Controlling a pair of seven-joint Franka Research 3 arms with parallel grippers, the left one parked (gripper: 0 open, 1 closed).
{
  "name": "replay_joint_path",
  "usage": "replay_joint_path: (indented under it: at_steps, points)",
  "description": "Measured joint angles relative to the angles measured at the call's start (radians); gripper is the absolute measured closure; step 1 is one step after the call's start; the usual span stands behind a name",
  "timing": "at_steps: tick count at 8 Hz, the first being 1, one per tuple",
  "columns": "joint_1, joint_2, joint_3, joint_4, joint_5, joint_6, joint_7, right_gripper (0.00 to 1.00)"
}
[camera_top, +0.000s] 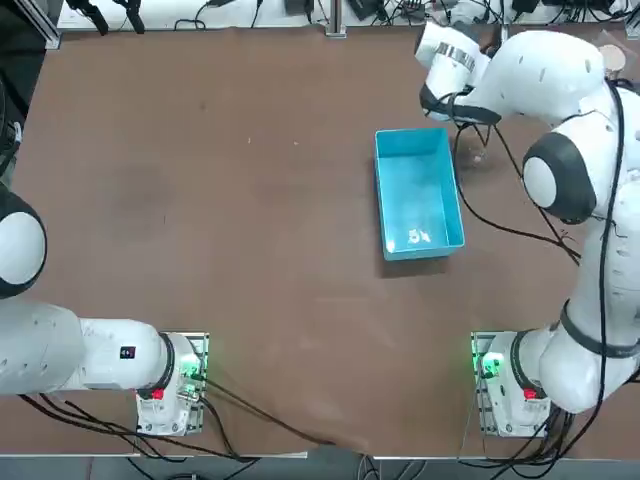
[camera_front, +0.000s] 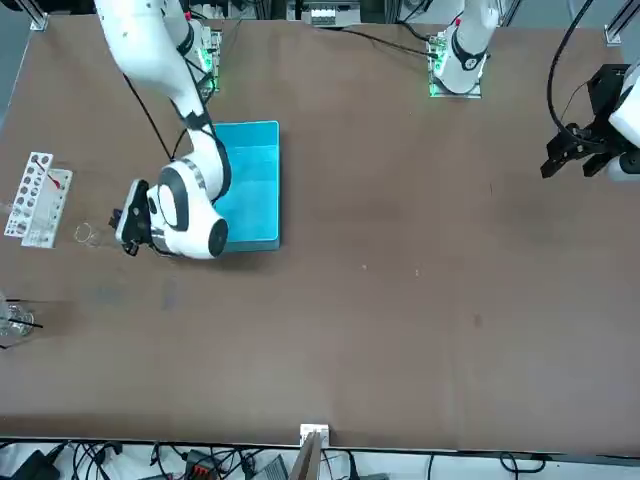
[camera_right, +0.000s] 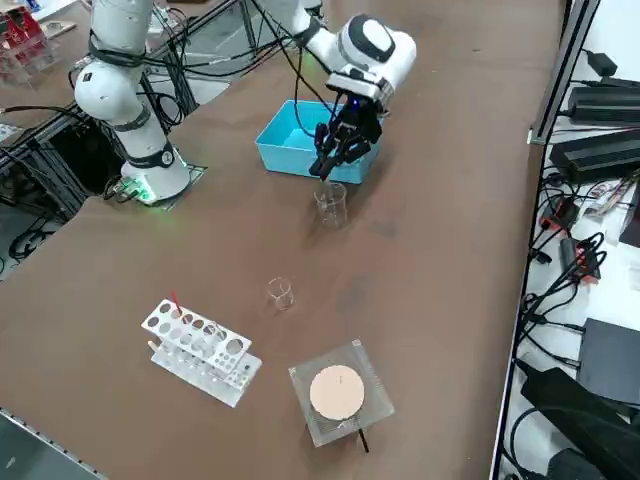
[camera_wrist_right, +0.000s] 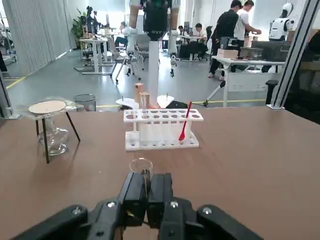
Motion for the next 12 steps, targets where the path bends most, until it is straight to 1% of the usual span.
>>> replay_joint_path:
  at_steps: [2,6,11,12]
  points:
    - [0.002,0.029,0.000,0.001,0.000,0.001,0.015,0.95]
    - [0.009,0.060,0.004,0.002,0.000,0.002,0.032,0.94]
    - [0.011,0.089,0.009,0.003,0.000,0.005,0.047,0.89]
    - [0.011,0.099,0.009,0.009,0.000,0.007,0.048,0.84]
